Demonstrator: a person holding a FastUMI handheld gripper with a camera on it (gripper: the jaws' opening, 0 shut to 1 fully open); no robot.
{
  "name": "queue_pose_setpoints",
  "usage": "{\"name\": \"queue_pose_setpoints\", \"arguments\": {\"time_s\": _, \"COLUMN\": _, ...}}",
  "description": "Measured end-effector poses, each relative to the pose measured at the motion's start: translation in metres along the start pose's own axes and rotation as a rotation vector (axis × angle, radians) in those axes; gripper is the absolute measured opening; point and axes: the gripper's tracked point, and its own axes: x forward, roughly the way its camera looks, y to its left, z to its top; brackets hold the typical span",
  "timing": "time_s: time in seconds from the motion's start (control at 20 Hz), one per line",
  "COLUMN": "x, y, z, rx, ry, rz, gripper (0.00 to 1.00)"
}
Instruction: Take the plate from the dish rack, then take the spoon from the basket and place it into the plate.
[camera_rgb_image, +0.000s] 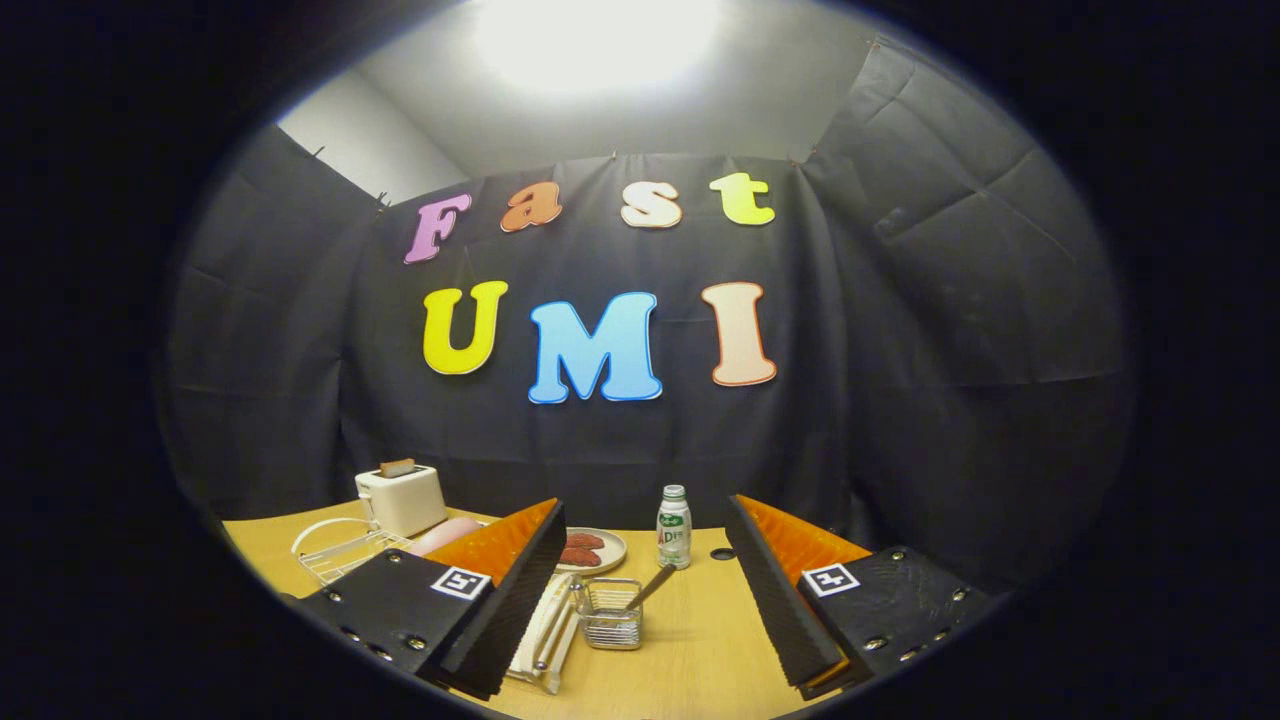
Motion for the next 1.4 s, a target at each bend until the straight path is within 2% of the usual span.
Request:
{"name": "queue_pose_setpoints", "arguments": {"time_s": 0.35, "x": 0.051, "y": 0.069, "z": 0.006, "rx": 0.05, "ry": 0.078, "rz": 0.121, "gripper": 0.98}}
{"name": "queue_pose_setpoints", "arguments": {"time_s": 0.55, "x": 0.081, "y": 0.102, "z": -0.014, "rx": 0.078, "ry": 0.213, "rz": 0.17, "gripper": 0.98}}
{"name": "queue_pose_setpoints", "arguments": {"time_s": 1.0, "x": 0.127, "y": 0.152, "z": -0.066, "rx": 0.104, "ry": 0.452, "rz": 0.214, "gripper": 0.98}}
{"name": "queue_pose_setpoints", "arguments": {"time_s": 1.15, "x": 0.144, "y": 0.157, "z": -0.076, "rx": 0.065, "ry": 0.518, "rz": 0.214, "gripper": 0.94}}
{"name": "queue_pose_setpoints", "arguments": {"time_s": 1.4, "x": 0.158, "y": 0.16, "z": -0.098, "rx": 0.008, "ry": 0.66, "rz": 0.211, "gripper": 0.95}}
